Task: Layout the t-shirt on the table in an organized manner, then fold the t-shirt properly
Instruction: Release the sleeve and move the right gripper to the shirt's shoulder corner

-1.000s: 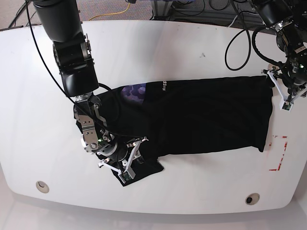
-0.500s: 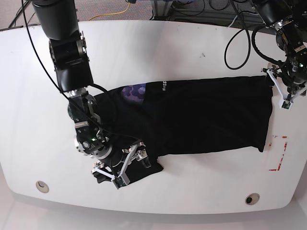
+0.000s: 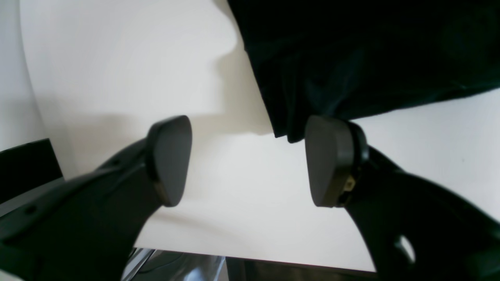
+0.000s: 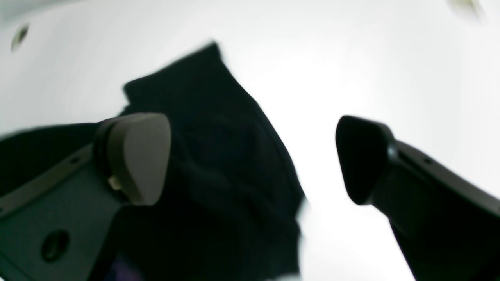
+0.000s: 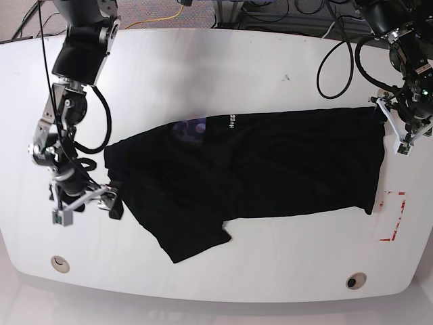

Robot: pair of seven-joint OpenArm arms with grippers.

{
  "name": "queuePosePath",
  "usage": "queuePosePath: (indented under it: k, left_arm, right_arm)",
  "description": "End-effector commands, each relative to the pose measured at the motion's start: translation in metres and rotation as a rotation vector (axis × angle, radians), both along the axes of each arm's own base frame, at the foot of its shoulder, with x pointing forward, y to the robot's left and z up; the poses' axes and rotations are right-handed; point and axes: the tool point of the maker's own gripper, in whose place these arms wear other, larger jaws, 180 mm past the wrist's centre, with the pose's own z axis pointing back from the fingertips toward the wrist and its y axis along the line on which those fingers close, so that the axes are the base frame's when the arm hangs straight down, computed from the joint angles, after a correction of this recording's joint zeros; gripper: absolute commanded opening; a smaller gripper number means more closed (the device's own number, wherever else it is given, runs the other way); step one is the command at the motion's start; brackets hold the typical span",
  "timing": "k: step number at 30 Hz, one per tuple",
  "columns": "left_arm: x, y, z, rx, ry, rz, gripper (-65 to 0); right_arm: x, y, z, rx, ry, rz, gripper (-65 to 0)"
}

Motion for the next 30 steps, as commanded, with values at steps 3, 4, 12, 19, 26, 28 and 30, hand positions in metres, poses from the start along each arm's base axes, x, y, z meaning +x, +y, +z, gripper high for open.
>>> queuePosePath:
  k: [3,4,12,19,26,28,30]
  left_arm:
    - [0.009,0.005,0.014,0.026,-0.043,-0.009,-22.2]
    - [0.009,0.005,0.014,0.026,-0.043,-0.009,-22.2]
    - [0.009,0.005,0.014,0.026,-0.043,-0.011,-22.2]
    - [0.011,-0.001,0.012,0.025,-0.036,-0.033,-22.2]
    - [0.012,-0.008,0.009,0.023,-0.024,-0.058,-22.2]
    - [0.012,-0.008,0.009,0.023,-0.024,-0.058,-22.2]
    - [0.013,-0.008,0.009,0.023,-0.026,-0.058,-22.2]
  right_arm:
    - [-0.016,-0.024,0.006,0.073,-0.017,-0.051,0.0]
    - [-0.020,-0.027,0.003,0.093,-0.008,-0.061,0.0]
    - [-0.055,-0.027,-0.027,0.201,0.069,-0.072,0.0]
    - [-0.074,-0.020,-0.050,0.206,0.127,-0.068,-3.6]
    - [-0.072,-0.021,-0.049,0.201,0.122,-0.068,-3.0]
    - [-0.064,-0.022,-0.041,0.194,0.094,-0.066,-3.0]
    - [-0.059,-0.022,-0.040,0.182,0.092,-0.052,-3.0]
